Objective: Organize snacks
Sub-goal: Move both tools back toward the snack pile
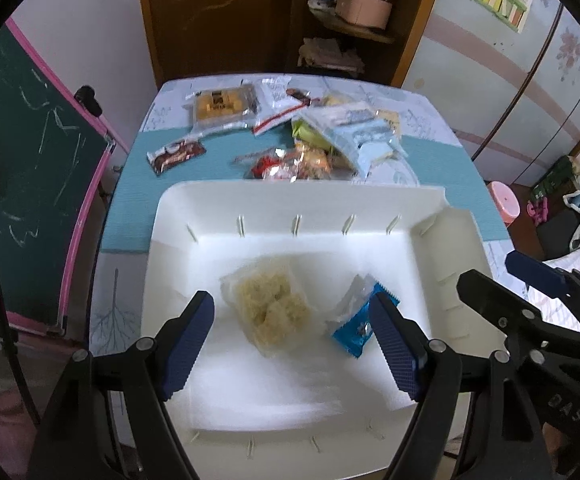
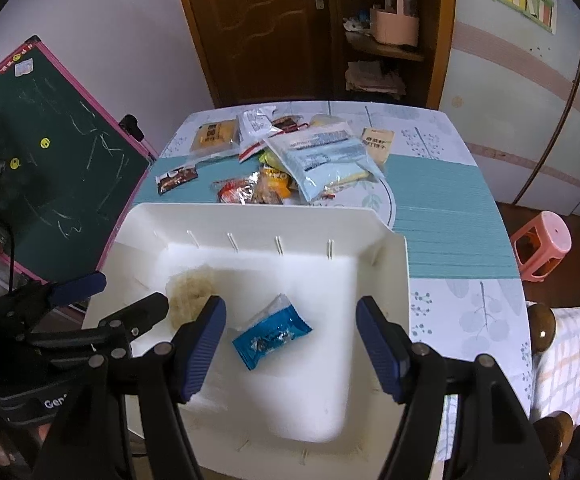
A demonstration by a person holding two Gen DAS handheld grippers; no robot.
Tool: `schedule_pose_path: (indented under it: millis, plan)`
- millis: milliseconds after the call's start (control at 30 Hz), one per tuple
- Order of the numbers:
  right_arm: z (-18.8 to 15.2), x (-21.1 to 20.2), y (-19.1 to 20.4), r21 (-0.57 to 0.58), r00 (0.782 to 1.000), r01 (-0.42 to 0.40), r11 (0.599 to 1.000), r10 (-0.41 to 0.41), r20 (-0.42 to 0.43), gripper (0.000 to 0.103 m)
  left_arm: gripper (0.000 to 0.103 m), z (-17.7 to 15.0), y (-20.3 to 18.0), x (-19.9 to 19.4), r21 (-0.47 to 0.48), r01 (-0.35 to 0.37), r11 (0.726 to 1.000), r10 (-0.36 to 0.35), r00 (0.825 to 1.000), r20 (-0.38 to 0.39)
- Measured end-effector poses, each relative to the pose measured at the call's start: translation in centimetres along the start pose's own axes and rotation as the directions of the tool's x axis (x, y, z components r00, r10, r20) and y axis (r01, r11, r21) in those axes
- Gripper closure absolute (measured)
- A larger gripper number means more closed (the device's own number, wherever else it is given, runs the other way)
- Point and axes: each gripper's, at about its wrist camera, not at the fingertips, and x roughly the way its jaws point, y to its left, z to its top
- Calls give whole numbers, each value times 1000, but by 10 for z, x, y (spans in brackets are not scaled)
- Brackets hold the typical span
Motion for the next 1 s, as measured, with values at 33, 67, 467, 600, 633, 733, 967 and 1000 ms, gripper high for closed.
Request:
schedule_pose_path:
  millis: [33,67,467,600,633,733,967,1000]
  plan:
    - [3,0,-1,0,1000,-7,1000,7,6,35,24,4,0,-3,8,-3,1000,3,1000,13]
    - [6,0,-1,-5,1000,-12,1000,12,14,35,24,8,0,-6,17,-7,1000,6,1000,28]
    - [91,15,3,-112,993,-85,990,94,72,39,24,104,31,-19,14,-59,998,56,985,166]
    - [115,53,6,-125,993,-119,985,117,-23,50,24,139,42,1,12,-106,994,103,982,157]
    - [120,66,6,-122,991,-131,984,125,-55,51,24,147,45,10,13,-111,994,108,985,137]
    - [128,110,6,-108,975,-161,981,141,-173,56,24,163,52,43,19,-98,995,97,993,62]
    - [125,187,9,-56,922,-171,984,139,-362,57,28,166,61,136,12,-59,998,60,980,-192]
    - [126,195,9,-52,916,-166,985,135,-377,57,31,165,64,145,4,-57,998,56,975,-216]
